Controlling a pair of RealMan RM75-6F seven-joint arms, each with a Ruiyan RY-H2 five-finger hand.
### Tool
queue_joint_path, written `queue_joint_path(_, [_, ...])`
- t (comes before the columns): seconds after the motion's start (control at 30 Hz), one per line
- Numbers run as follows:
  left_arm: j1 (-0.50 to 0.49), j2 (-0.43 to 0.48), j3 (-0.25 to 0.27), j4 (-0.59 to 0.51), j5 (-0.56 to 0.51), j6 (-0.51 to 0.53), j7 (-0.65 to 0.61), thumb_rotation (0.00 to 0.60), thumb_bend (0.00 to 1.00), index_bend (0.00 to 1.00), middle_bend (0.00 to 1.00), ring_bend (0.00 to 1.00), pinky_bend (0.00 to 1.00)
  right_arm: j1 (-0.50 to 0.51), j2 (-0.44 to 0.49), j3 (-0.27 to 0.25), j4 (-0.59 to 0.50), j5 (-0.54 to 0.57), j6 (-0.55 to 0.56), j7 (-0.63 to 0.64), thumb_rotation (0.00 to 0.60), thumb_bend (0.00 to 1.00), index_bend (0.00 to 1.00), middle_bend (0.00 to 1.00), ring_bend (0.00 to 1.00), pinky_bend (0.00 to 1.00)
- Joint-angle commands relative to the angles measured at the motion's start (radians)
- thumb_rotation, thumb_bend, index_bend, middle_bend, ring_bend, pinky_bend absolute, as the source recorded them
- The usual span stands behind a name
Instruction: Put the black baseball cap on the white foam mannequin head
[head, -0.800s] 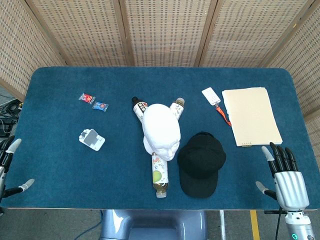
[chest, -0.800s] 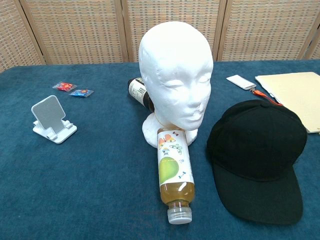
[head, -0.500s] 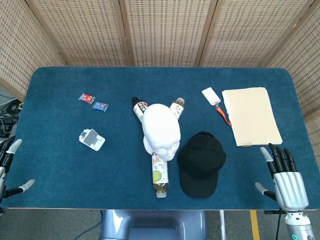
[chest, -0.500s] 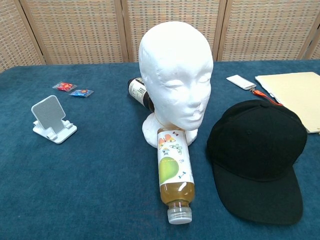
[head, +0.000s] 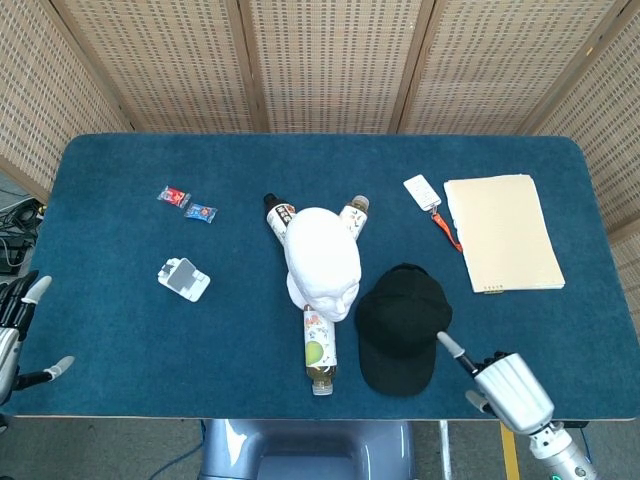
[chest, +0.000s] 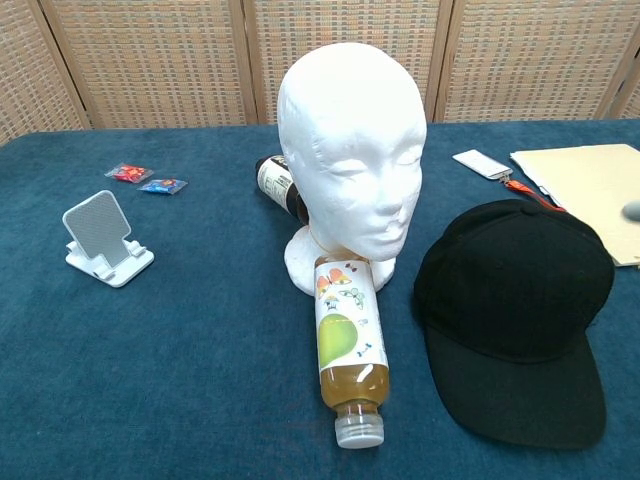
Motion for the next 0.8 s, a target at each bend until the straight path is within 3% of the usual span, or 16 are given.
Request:
queue_joint_path(0.03, [-0.006, -0.003, -0.002, -0.002, -0.012, -0.011, 0.012, 0.6, 0.0, 0.0, 0.0, 0.0, 0.0, 0.046, -0.033, -0.045, 0.04, -0.065, -0.067, -0.024, 0.6, 0.0, 0.05, 0.99, 0.98, 1.0])
queue_joint_path(0.43, [-0.013, -0.007, -0.008, -0.006, -0.035, -0.026, 0.029, 0.6, 0.0, 0.0, 0.0, 0.0, 0.0, 0.113, -0.142, -0.028, 0.026, -0.026, -0.266, -0.144, 0.6, 0.0, 0.14, 1.0, 1.0, 1.0])
queue_joint_path(0.63, [-0.016, -0.005, -0.01, -0.004, -0.041, -0.03, 0.021, 0.6, 0.0, 0.0, 0.0, 0.0, 0.0, 0.124, -0.215, -0.019, 0.081, -0.013, -0.305, -0.222, 0.6, 0.0, 0.14, 1.0, 1.0, 1.0])
queue_joint_path(0.8, [-0.015, -0.003, -0.011, -0.002, -0.045, -0.027, 0.012, 0.6, 0.0, 0.0, 0.0, 0.0, 0.0, 0.13, -0.263, -0.01, 0.115, -0.008, -0.307, -0.263, 0.6, 0.06, 0.15, 1.0, 1.0, 1.0])
